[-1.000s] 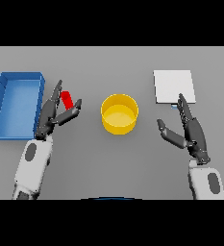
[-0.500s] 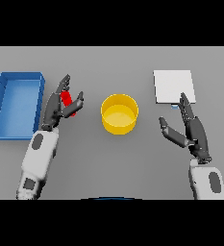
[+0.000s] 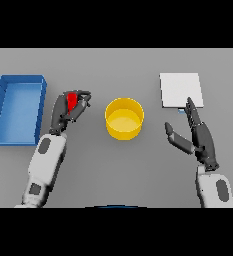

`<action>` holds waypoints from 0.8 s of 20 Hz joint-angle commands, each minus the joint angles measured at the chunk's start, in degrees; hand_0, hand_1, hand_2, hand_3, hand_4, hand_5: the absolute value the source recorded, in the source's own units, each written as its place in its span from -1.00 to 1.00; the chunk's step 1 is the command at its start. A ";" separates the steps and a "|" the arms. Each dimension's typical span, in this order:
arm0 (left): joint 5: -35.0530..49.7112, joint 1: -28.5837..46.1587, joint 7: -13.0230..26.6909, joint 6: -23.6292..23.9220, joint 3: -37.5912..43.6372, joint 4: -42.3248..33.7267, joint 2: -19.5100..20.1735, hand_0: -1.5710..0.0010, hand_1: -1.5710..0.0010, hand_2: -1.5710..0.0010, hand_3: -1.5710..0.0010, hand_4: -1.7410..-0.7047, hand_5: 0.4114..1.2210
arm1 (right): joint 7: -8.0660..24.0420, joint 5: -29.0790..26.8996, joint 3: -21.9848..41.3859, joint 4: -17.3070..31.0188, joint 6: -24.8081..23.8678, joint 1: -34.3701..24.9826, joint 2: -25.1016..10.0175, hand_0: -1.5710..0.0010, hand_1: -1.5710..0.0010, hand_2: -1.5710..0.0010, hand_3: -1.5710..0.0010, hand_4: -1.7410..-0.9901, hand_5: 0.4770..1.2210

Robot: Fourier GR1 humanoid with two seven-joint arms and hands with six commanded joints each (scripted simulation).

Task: Pick up the red beaker and tilt it to pour out 1 green nut into yellow bowl. Pick up the yellow bowl and place it on the metallic measuring scale.

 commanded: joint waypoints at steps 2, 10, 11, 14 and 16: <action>-0.52 0.56 0.00 -0.61 -1.19 -1.10 0.57 -0.87 -0.86 -0.86 -0.74 -0.62 0.88 | -0.09 0.35 0.06 0.63 -0.17 -0.40 0.05 1.00 1.00 1.00 1.00 0.21 -0.54; -2.84 -0.02 3.41 -0.65 -2.18 -8.65 1.02 -0.98 -0.98 -0.98 -0.96 -0.53 0.98 | -0.99 1.24 0.49 0.20 -0.52 0.27 0.13 1.00 1.00 1.00 1.00 0.19 -0.50; -4.14 0.24 4.28 -0.77 -3.13 -10.09 1.46 -0.98 -0.98 -0.98 -0.97 -0.53 0.98 | -1.64 1.22 0.47 -0.12 -0.45 0.74 -0.03 1.00 1.00 1.00 1.00 0.19 -0.49; -7.80 -0.20 8.42 -1.21 -6.18 -14.25 4.05 -0.99 -0.99 -0.99 -0.98 -0.70 0.90 | -1.28 1.37 0.71 0.37 -0.30 -0.10 0.08 1.00 1.00 1.00 1.00 0.22 -0.50; -9.40 -1.09 10.95 -1.68 -7.88 -14.77 5.57 -0.99 -0.99 -0.99 -0.99 -0.76 0.87 | -1.34 1.16 0.68 -0.36 -0.05 0.02 -0.18 1.00 1.00 1.00 1.00 0.24 -0.49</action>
